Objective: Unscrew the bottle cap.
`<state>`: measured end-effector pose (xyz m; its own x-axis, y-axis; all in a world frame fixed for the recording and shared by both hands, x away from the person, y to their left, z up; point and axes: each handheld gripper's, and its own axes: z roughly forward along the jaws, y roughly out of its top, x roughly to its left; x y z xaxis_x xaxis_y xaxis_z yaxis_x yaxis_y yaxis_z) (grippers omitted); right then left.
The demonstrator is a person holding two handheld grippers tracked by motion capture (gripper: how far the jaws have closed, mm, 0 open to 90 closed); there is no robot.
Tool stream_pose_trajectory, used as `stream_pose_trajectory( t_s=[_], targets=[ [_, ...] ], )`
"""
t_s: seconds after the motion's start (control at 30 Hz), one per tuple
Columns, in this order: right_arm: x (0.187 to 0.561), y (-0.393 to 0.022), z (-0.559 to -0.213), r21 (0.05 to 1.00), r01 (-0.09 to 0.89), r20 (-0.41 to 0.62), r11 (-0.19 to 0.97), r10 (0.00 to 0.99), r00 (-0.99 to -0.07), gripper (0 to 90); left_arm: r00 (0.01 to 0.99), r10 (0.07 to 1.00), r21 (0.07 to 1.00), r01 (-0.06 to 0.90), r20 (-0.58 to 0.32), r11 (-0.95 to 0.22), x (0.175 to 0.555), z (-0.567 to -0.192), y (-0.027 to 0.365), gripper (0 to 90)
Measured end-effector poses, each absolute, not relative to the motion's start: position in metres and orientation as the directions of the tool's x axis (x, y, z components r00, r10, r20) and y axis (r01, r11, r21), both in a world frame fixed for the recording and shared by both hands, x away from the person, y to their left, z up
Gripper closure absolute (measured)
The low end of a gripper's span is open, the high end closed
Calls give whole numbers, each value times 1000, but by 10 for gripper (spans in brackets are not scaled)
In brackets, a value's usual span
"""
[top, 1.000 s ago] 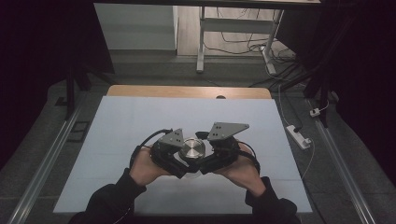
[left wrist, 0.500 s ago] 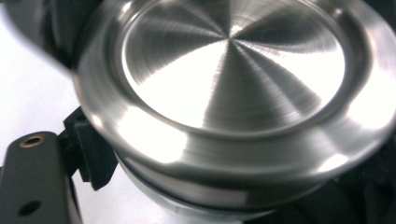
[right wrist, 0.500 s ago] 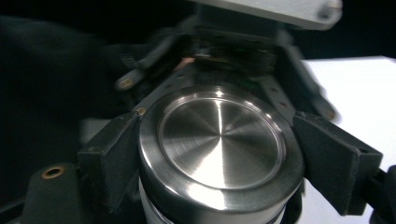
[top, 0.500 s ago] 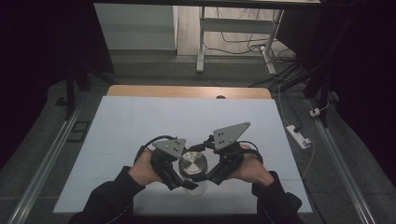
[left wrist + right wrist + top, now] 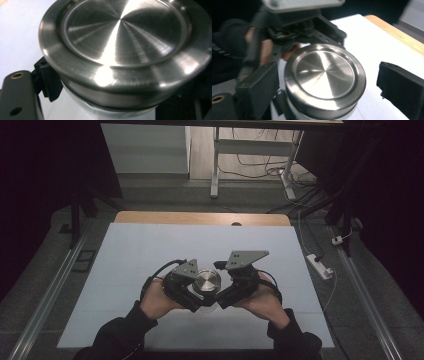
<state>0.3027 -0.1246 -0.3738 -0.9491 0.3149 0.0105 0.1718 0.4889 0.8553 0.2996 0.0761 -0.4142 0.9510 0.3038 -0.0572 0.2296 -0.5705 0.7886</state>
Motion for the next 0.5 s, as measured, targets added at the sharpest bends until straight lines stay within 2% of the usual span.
stream_pose_trajectory(
  t_s=[0.17,0.23,0.33,0.37,0.4,0.47,0.5],
  targets=[
    [300,-116,-379,863,189,32,469,323,-946,174,951,307,786,219,-40,-578,297,-412,74,157],
    [298,-115,-378,863,177,18,473,321,-947,181,958,285,785,200,-32,-587,296,-410,74,157],
    [296,-118,-375,861,152,24,486,260,-965,184,979,197,799,164,-58,-578,295,-409,77,157],
    [296,-119,-374,862,148,37,484,231,-972,185,979,197,799,164,-58,-578,295,-409,77,157],
    [296,-121,-372,866,139,51,480,192,-980,186,990,112,816,134,-86,-562,296,-409,79,157],
    [297,-124,-371,872,139,84,470,135,-987,186,992,82,823,123,-93,-554,296,-409,79,157],
    [297,-125,-370,876,144,110,461,99,-989,186,993,9,837,103,-116,-537,296,-410,80,156]
  ],
)
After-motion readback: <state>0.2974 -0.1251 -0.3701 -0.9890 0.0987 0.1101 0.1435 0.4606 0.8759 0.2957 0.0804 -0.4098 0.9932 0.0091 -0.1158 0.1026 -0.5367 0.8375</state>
